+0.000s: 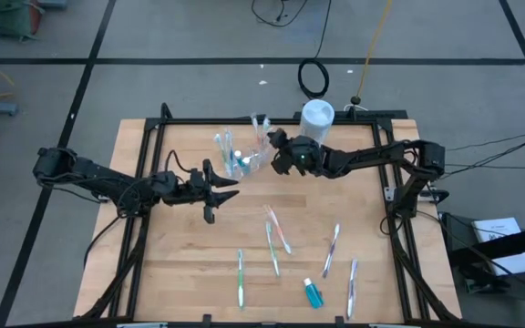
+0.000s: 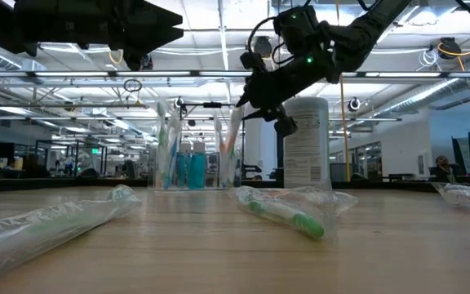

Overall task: Pick & Place toothbrushing station
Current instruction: Put the green toothbrush into the transparent organizer

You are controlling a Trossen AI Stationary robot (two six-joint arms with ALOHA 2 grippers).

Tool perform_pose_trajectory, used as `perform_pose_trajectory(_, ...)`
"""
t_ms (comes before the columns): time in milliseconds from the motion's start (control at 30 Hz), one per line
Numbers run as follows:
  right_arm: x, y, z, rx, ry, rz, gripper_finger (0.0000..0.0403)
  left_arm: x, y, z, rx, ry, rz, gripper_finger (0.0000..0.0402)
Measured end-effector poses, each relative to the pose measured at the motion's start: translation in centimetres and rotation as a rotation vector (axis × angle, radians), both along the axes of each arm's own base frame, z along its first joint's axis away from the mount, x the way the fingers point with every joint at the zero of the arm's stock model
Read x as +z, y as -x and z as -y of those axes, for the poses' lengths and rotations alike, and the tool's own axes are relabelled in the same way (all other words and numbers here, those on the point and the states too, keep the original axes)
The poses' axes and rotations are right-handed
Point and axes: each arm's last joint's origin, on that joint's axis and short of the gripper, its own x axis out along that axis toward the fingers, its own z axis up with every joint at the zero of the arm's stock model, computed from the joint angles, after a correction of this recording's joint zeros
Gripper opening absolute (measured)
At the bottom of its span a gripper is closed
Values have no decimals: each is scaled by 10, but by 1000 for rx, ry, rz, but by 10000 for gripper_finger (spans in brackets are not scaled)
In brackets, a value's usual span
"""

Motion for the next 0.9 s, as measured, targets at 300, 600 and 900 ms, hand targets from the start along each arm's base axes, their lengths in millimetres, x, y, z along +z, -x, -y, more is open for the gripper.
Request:
perform_pose_trajectory(300, 18, 31, -14, -148, -129, 209, 122, -4, 0, 0, -2, 24, -33, 136)
perform_pose_trajectory(600, 41, 95, -44, -138, -405, 633, 121, -4, 0, 0, -4, 57, -30, 136)
perform_pose_trajectory(900, 33, 142, -76, -92, -990, 1142, 121, -4, 0, 0, 8, 75, -33, 136)
